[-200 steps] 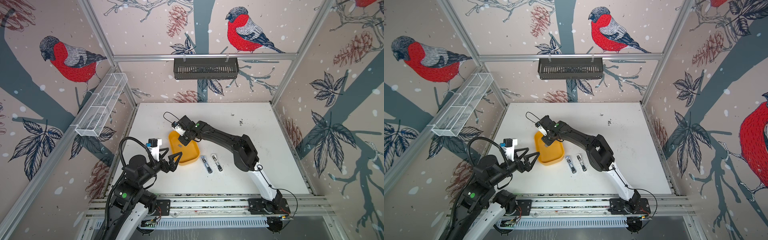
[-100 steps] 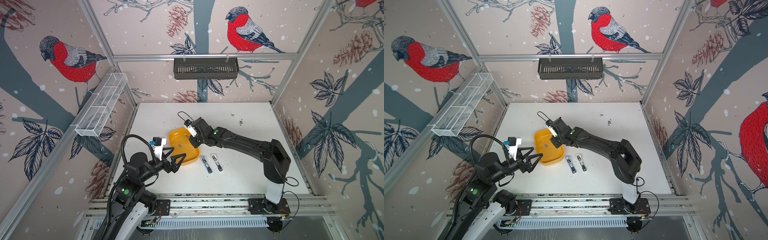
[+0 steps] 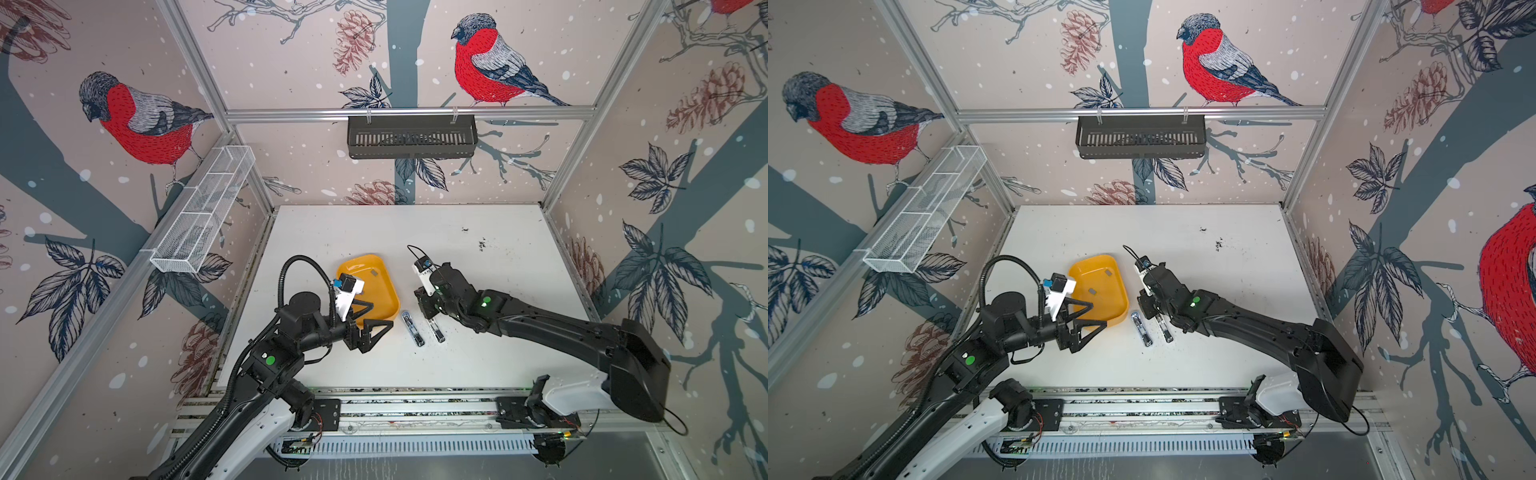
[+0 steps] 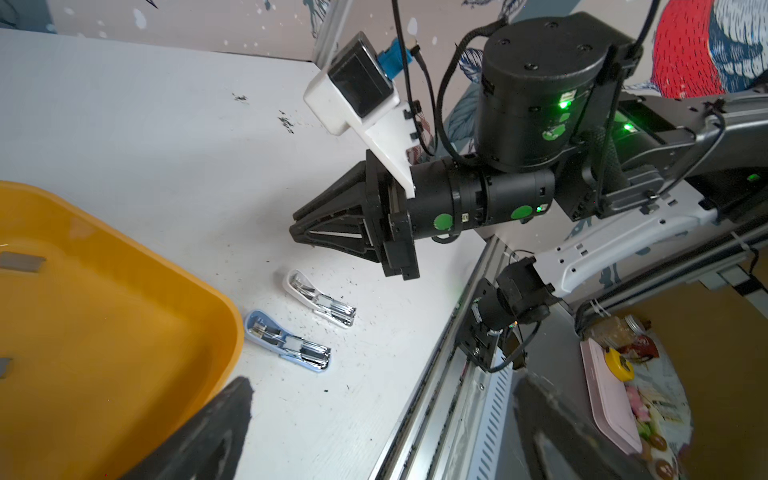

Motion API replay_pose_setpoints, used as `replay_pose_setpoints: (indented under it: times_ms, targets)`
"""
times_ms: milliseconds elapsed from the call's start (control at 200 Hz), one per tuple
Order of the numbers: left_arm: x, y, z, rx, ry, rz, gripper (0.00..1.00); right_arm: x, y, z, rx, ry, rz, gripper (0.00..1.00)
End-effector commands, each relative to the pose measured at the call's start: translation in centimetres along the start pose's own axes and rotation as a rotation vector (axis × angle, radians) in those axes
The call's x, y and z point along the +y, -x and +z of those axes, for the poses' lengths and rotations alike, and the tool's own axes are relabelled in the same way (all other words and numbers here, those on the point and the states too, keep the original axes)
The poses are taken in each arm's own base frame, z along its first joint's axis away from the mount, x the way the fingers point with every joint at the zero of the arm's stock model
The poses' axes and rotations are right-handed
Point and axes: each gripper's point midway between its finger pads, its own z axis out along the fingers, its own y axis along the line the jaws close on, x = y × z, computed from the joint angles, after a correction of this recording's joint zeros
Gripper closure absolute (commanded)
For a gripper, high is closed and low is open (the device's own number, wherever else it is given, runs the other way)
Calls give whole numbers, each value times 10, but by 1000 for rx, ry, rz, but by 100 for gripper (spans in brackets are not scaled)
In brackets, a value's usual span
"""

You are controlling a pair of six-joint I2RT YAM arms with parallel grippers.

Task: Load the staples into the stapler
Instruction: 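Carry the staple strip with the right gripper over the white stapler half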

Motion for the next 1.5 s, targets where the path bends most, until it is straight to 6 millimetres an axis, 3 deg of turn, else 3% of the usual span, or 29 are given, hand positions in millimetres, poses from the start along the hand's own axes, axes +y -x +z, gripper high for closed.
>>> replay_pose_setpoints:
  times_ms: [0, 240, 485, 881, 1496]
  targets:
    - [-4, -2, 8, 23, 33, 71, 2, -3, 1, -7, -63, -15, 59, 89]
    - [-8, -16, 18, 88, 30, 124, 2, -10, -38, -9, -47, -87, 79, 90]
    - [-12, -16, 16, 77, 8, 116, 2, -11, -58, -12, -68, -51, 103, 90]
    - [-14, -17, 13, 62, -3, 105, 2, -22, -78, -9, -44, -86, 145, 90]
    - [-15, -15, 9, 43, -2, 106, 2, -21, -102, 7, 44, -80, 146, 90]
